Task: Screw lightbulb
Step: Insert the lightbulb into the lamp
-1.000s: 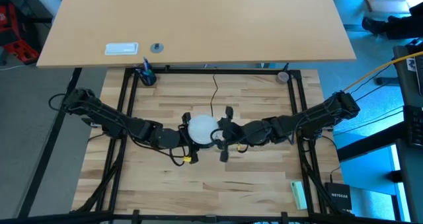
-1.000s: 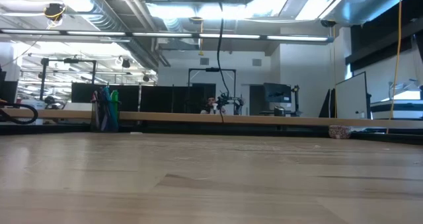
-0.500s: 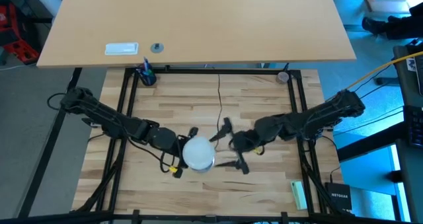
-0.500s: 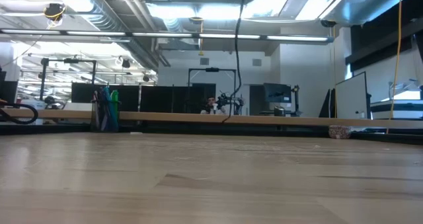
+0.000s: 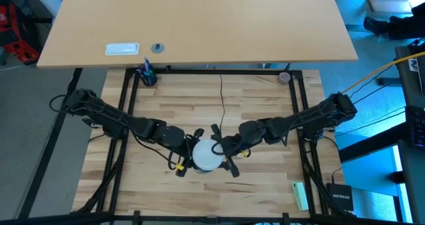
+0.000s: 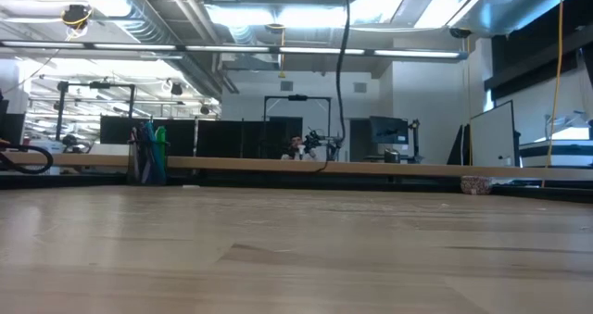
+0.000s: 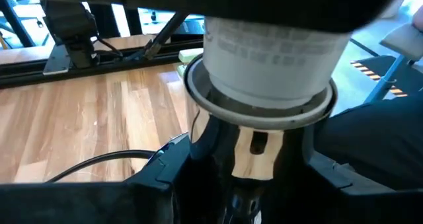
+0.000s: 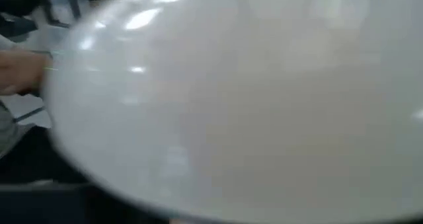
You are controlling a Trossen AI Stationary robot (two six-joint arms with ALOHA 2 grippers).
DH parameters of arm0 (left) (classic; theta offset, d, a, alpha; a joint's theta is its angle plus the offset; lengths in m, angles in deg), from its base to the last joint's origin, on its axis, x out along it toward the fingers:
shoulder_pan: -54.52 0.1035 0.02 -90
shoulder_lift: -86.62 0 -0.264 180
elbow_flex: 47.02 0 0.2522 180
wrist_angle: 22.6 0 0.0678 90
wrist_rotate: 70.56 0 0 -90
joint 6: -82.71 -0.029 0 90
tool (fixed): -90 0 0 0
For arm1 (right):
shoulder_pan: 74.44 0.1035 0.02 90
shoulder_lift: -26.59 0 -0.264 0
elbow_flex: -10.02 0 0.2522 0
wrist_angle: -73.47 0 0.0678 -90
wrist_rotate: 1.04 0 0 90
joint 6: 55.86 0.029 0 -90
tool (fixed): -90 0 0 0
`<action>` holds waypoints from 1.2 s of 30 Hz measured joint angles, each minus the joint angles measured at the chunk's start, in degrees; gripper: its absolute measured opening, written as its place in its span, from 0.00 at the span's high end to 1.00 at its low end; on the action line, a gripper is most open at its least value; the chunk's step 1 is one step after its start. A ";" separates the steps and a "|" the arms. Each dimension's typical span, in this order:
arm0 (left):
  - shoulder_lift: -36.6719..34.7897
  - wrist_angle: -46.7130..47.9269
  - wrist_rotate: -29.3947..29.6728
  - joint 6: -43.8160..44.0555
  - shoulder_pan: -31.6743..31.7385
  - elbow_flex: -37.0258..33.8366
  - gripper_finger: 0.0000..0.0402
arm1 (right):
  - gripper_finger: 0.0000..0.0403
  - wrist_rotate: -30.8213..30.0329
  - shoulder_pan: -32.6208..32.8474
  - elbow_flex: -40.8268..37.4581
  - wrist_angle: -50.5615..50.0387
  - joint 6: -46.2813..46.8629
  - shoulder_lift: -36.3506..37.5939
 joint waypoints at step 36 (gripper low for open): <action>-1.41 -0.13 34.25 6.70 -2.89 0.74 0.59 | 0.23 -34.13 1.90 -0.12 -10.42 4.61 6.65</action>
